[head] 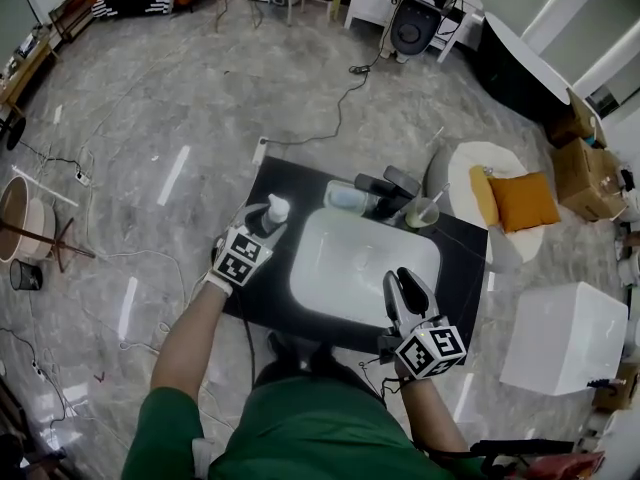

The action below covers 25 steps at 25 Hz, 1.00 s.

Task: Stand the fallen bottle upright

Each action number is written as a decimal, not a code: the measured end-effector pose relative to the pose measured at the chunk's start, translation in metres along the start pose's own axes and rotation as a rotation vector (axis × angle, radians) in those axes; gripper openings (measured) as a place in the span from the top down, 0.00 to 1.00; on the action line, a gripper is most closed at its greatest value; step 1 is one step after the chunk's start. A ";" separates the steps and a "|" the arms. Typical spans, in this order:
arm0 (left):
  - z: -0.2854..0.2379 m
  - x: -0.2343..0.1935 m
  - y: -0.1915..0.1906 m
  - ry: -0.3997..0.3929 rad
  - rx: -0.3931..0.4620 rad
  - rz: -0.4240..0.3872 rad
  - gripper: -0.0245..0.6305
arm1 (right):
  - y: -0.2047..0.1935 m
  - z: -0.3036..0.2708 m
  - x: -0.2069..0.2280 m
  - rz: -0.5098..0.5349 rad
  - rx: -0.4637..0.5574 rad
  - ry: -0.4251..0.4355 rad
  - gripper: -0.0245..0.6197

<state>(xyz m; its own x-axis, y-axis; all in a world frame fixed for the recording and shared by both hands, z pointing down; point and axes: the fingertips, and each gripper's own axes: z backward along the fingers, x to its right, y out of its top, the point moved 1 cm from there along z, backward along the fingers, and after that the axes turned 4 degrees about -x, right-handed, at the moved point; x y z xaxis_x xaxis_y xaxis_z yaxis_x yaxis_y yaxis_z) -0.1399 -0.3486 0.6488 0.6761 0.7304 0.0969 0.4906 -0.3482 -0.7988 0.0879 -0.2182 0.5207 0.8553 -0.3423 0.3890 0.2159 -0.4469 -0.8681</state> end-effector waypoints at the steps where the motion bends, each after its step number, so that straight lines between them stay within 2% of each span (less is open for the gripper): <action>1: -0.001 -0.006 0.004 0.017 0.013 0.019 0.66 | -0.001 -0.001 0.000 -0.001 -0.002 0.001 0.79; 7: -0.018 -0.039 0.013 0.108 0.049 0.113 0.66 | 0.001 -0.010 0.004 -0.005 -0.013 -0.002 0.79; 14: -0.044 -0.054 -0.009 0.158 0.050 0.209 0.66 | 0.000 -0.018 0.014 -0.014 -0.024 -0.010 0.79; 22: -0.041 -0.057 -0.020 0.181 0.034 0.221 0.64 | -0.003 -0.028 0.012 -0.025 -0.034 0.006 0.79; 25: -0.038 -0.059 -0.020 0.189 0.021 0.222 0.59 | -0.003 -0.031 0.007 -0.021 -0.034 0.023 0.79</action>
<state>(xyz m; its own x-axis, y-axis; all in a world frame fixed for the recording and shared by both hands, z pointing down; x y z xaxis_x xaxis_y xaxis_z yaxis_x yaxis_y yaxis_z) -0.1686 -0.4068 0.6821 0.8570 0.5146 0.0262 0.3093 -0.4732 -0.8249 0.0788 -0.2447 0.5353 0.8396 -0.3516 0.4141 0.2172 -0.4814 -0.8491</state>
